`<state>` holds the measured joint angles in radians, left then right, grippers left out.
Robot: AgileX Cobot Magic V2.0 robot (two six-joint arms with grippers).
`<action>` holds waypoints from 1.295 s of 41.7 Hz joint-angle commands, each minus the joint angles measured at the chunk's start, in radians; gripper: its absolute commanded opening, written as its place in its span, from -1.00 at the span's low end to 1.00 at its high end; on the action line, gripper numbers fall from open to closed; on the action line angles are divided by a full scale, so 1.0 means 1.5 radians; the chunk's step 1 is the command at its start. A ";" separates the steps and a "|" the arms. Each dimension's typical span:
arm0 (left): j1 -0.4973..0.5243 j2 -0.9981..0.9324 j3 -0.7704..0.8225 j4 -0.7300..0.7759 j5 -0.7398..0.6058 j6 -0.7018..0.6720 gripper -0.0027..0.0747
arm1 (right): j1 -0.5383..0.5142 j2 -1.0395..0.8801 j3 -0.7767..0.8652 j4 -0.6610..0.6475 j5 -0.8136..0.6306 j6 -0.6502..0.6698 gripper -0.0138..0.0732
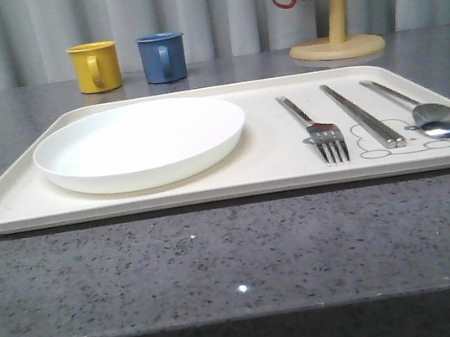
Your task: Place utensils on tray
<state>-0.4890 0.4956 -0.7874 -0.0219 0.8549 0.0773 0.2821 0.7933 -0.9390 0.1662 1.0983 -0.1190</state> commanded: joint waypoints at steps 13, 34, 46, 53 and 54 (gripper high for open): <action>-0.006 0.005 -0.018 -0.003 -0.051 -0.006 0.12 | 0.001 -0.250 0.090 -0.025 -0.057 -0.002 0.05; -0.006 0.005 -0.018 -0.003 -0.061 -0.006 -0.24 | 0.001 -0.278 0.092 -0.025 -0.074 0.029 -0.30; -0.006 0.005 -0.018 -0.003 -0.061 -0.006 -0.98 | 0.001 -0.278 0.092 -0.027 -0.076 0.029 -0.84; -0.006 0.005 -0.018 -0.003 -0.061 -0.006 -0.98 | 0.001 -0.278 0.092 -0.027 -0.068 0.029 -0.84; -0.006 0.005 -0.018 -0.003 -0.061 -0.006 -0.98 | 0.001 -0.278 0.092 -0.027 -0.068 0.029 -0.84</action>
<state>-0.4890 0.4956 -0.7874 -0.0219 0.8476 0.0773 0.2821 0.3666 -0.7786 0.1323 1.0548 -0.0744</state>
